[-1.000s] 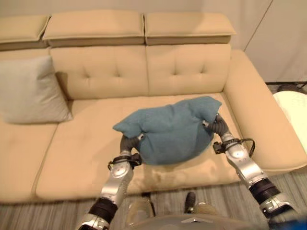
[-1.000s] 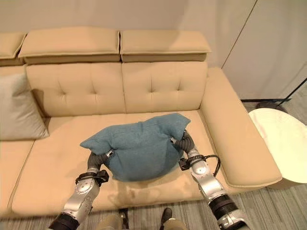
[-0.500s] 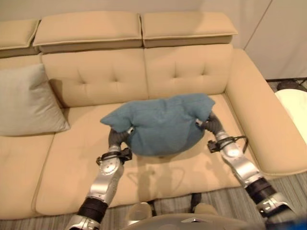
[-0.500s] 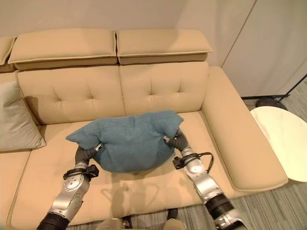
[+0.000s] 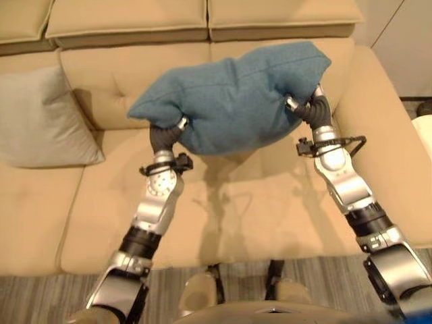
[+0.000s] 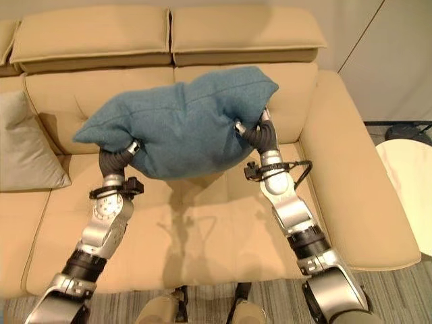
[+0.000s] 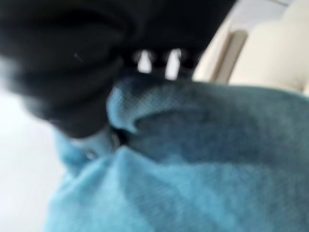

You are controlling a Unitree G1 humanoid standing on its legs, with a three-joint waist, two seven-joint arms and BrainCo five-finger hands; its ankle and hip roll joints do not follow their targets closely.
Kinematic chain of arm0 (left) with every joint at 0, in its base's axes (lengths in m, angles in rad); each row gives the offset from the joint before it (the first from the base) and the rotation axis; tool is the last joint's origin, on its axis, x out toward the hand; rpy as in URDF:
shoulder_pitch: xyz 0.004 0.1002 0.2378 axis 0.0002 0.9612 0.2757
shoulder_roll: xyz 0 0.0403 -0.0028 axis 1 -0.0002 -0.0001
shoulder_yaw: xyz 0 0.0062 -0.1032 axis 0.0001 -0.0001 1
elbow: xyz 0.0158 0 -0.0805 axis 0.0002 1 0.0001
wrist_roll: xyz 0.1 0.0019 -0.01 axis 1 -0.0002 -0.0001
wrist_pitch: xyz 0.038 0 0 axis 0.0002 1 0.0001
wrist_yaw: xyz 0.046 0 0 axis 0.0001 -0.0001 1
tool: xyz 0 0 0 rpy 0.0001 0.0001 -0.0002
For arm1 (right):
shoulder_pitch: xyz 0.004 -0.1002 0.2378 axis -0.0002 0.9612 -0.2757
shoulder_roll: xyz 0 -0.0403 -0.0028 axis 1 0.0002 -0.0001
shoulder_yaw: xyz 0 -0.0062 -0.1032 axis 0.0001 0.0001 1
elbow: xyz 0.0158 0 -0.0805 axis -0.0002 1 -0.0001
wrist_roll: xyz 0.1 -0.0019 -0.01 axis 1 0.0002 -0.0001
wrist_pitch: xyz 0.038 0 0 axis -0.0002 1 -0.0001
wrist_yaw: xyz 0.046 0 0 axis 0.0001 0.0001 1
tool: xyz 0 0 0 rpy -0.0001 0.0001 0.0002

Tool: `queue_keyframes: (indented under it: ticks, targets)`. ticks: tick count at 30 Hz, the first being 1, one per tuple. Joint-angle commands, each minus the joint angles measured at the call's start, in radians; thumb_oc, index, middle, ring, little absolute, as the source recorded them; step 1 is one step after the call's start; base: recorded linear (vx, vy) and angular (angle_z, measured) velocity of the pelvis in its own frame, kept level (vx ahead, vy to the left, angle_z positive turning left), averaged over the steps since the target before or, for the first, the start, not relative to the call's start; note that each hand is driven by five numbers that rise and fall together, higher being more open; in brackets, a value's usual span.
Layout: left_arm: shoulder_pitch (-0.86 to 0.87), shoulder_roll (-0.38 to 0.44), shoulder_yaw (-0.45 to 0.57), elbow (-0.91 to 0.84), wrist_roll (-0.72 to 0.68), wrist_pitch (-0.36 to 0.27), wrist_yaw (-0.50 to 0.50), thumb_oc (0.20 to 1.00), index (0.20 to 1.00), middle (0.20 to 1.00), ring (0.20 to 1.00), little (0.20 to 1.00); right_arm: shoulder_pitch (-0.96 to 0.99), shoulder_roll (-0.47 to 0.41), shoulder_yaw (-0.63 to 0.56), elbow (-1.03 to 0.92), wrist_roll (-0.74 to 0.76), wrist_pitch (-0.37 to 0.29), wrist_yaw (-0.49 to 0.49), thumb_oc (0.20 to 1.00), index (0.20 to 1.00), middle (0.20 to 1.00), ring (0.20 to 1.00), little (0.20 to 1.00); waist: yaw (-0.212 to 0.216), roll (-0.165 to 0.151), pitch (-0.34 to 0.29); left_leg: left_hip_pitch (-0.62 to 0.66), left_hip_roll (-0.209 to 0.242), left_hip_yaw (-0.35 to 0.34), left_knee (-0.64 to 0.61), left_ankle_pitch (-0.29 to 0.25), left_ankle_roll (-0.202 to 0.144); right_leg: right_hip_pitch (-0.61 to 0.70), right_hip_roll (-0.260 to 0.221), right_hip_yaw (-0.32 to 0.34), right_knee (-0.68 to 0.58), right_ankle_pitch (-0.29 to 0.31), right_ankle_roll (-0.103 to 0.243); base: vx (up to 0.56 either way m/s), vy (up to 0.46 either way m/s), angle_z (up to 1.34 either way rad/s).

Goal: Pick up all the scattered cushions and arrange them neatly on the sofa.

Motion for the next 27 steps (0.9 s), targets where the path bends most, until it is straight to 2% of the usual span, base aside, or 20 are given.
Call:
queue_keyframes:
  ticks: [1,8,16,27]
  targets:
    - [-0.209,0.015,-0.123,-0.076,0.119,-0.112,-0.024,0.200,0.200,0.200,0.200,0.200,-0.173,0.079,0.126,-0.102,-0.024,-0.109,0.007,0.200,0.200,0.200,0.200,0.200,-0.003,-0.060,0.009,0.009,-0.002,-0.041,0.080,-0.074,-0.068,-0.060,-0.048,0.045,0.070,0.032,0.057,-0.08,0.013,0.04]
    - [-0.370,0.021,-0.150,0.071,0.066,-0.124,0.010,0.200,0.200,0.200,0.200,0.200,-0.300,0.085,0.154,0.035,-0.001,-0.093,-0.025,0.200,0.200,0.200,0.200,0.200,-0.017,-0.057,0.024,-0.079,-0.001,-0.046,0.079,-0.051,-0.068,-0.169,-0.048,0.065,0.084,0.055,0.058,0.00,0.002,0.00]
    - [-0.437,0.025,-0.169,0.156,0.047,-0.127,0.004,0.200,0.200,0.200,0.200,0.200,-0.351,0.078,0.156,0.095,0.002,-0.096,-0.035,0.200,0.200,0.200,0.200,0.200,-0.025,-0.054,0.037,-0.146,0.001,-0.048,0.084,-0.045,-0.072,-0.239,-0.049,0.075,0.085,0.069,0.063,0.02,0.011,-0.03]
    - [-0.447,0.016,-0.156,0.133,0.058,-0.139,0.018,0.200,0.200,0.200,0.200,0.200,-0.400,0.075,0.157,0.085,-0.022,-0.098,-0.043,0.200,0.200,0.200,0.200,0.200,-0.020,-0.052,0.029,-0.151,-0.004,-0.051,0.046,-0.031,-0.078,-0.256,-0.052,0.069,0.079,0.072,0.069,0.03,0.006,0.00]
